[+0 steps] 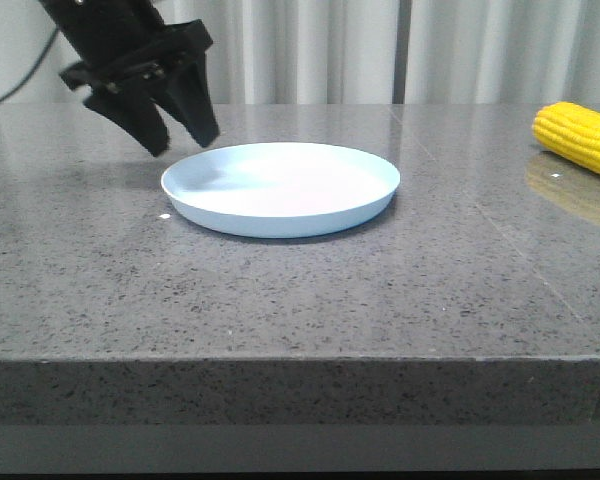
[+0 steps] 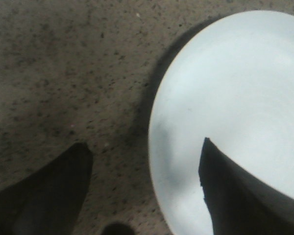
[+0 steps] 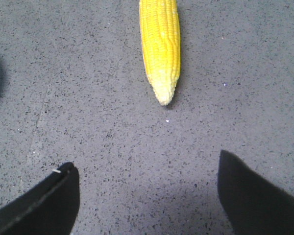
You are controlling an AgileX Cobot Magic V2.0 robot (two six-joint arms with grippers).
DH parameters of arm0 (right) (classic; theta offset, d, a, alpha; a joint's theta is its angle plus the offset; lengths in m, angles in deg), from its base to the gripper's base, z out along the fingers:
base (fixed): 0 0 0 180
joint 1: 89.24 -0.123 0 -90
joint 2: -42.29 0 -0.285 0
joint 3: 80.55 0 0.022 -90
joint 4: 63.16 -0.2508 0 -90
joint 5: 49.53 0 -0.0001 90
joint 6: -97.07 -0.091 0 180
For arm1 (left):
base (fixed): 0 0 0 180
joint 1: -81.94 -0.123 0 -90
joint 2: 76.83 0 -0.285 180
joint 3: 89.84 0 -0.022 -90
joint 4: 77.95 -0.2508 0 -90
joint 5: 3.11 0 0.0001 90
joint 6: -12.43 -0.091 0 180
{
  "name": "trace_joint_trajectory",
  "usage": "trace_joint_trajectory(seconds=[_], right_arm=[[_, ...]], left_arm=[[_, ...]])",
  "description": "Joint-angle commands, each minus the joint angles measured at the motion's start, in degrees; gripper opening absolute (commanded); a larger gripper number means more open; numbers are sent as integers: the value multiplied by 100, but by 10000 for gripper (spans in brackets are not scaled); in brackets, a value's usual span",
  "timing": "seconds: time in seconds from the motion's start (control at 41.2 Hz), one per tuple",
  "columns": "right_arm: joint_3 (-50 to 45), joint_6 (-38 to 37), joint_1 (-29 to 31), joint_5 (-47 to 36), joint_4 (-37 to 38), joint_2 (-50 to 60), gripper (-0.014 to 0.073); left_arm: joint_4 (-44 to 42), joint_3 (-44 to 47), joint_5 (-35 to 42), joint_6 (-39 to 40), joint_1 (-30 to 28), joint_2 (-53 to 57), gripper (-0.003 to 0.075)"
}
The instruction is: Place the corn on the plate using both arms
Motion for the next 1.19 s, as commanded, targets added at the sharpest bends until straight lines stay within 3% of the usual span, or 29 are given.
trace_joint_trajectory(seconds=[0.0,0.146,0.486,0.777,1.166], right_arm=[[196,16,-4,-411,78,-7,595],[196,16,-4,-411,78,-7,595],[196,16,-4,-411,78,-7,595],[196,16,-4,-411,78,-7,595],[196,16,-4,-411,22,-7,595]], left_arm=[[-897,-204,177,548,347,771,480],[-1819,-166,175,1126,797,1317,480],[-2086,1445,976,1606,1586,3385,480],[-2086,3156,1374,1702,1621,5132,480],[-2086,4636,1485,2038,1621,6942,480]])
